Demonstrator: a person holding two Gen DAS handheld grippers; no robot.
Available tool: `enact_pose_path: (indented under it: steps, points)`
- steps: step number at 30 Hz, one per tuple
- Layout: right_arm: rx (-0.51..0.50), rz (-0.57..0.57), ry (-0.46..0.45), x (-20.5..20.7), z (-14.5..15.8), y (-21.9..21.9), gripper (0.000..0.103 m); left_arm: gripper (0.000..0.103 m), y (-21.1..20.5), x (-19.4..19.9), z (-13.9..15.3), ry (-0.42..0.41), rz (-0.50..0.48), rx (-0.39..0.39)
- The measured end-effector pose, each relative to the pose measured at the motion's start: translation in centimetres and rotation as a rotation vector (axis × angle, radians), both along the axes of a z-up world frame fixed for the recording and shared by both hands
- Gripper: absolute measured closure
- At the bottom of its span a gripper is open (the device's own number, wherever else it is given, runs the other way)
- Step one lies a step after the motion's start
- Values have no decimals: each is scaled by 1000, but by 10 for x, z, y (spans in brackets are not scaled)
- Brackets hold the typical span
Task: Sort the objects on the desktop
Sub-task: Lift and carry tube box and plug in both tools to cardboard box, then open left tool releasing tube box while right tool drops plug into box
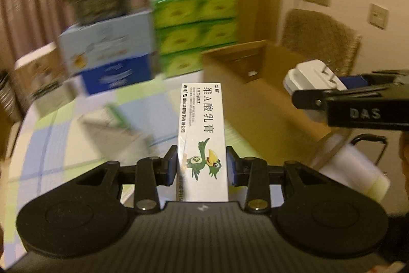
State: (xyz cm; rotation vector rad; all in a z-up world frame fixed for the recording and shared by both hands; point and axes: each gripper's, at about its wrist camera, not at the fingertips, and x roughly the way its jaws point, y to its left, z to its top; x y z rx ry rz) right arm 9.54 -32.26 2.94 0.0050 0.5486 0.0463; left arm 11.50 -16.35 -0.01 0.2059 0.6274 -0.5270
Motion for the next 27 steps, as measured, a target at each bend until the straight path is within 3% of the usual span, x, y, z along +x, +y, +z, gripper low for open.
enact_pose_path:
  steps: [8,14,21,27]
  points:
    - [-13,-129,51,17,-4,-95,42,70,-98,32,8,84,-104,-86]
    - [3,-143,71,26,-14,-126,42,70,-146,59,-9,130,-135,-85]
    - [29,-149,89,41,-27,-138,42,70,-162,73,-28,169,-151,-67]
    - [38,-136,96,42,-30,-136,42,68,-148,74,-21,138,-118,-85]
